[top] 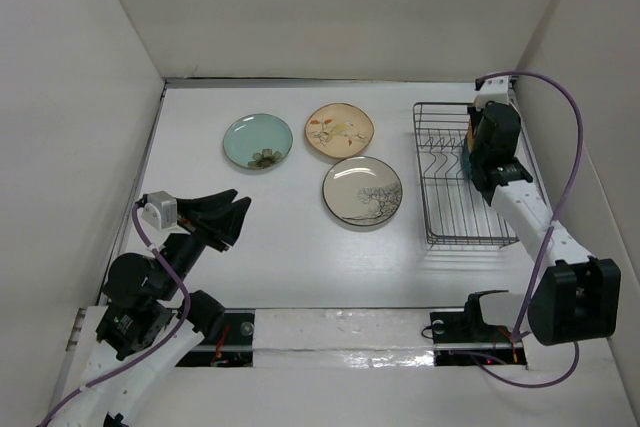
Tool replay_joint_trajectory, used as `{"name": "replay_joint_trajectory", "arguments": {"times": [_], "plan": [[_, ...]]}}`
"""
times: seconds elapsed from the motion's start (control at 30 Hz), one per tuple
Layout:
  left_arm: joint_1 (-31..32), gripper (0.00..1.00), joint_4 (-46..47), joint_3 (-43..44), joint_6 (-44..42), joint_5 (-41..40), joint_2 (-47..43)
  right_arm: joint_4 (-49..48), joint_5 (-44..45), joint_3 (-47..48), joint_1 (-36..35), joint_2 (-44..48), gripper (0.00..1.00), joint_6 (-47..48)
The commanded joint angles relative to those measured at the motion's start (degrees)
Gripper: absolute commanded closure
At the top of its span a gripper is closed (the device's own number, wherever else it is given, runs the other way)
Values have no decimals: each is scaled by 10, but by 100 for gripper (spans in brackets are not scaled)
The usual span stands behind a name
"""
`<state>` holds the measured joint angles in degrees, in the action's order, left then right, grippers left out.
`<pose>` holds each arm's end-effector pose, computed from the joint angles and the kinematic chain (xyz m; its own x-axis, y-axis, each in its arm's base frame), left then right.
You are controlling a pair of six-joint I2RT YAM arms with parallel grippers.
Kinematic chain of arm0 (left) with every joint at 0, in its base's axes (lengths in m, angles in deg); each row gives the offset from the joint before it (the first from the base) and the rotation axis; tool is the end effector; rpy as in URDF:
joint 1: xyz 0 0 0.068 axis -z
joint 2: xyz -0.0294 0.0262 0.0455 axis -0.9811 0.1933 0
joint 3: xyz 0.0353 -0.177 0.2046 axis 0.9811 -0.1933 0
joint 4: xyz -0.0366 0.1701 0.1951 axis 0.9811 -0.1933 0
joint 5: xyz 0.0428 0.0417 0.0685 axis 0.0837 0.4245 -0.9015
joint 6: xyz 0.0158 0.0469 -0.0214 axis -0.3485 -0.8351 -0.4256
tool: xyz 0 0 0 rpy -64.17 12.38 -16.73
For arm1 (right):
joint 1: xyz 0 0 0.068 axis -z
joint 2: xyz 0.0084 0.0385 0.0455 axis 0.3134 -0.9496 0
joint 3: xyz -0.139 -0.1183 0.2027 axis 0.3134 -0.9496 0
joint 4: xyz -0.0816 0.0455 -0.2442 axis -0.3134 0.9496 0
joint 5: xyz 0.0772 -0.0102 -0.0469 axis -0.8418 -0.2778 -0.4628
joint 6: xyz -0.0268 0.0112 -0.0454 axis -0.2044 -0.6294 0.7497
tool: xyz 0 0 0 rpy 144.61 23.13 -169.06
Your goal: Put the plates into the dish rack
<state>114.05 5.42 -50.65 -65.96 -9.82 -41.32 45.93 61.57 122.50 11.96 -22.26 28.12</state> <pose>0.0412 -0.0296 0.3641 0.1378 -0.4198 -0.8971 0.6431 0.7268 -0.2413 0.2961 0.0153 0.3315 -0.2648 -0.3315 -0.9055 0.3141 0.8582 -0.4060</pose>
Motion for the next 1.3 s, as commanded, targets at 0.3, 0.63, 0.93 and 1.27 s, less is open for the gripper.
{"name": "replay_joint_trajectory", "arguments": {"times": [0.3, 0.63, 0.93, 1.27], "plan": [[3, 63, 21, 1, -2, -1, -1, -37, 22, 1, 5, -45, 100, 15], [3, 63, 22, 0, -2, -1, 4, -5, 3, 22, 2, -38, 100, -5], [3, 63, 22, -1, -2, 0, 10, 83, 38, 55, -5, -44, 48, -159], [3, 100, 15, 0, 2, -33, 89, 62, -91, -48, -71, 136, 100, -354]]}}
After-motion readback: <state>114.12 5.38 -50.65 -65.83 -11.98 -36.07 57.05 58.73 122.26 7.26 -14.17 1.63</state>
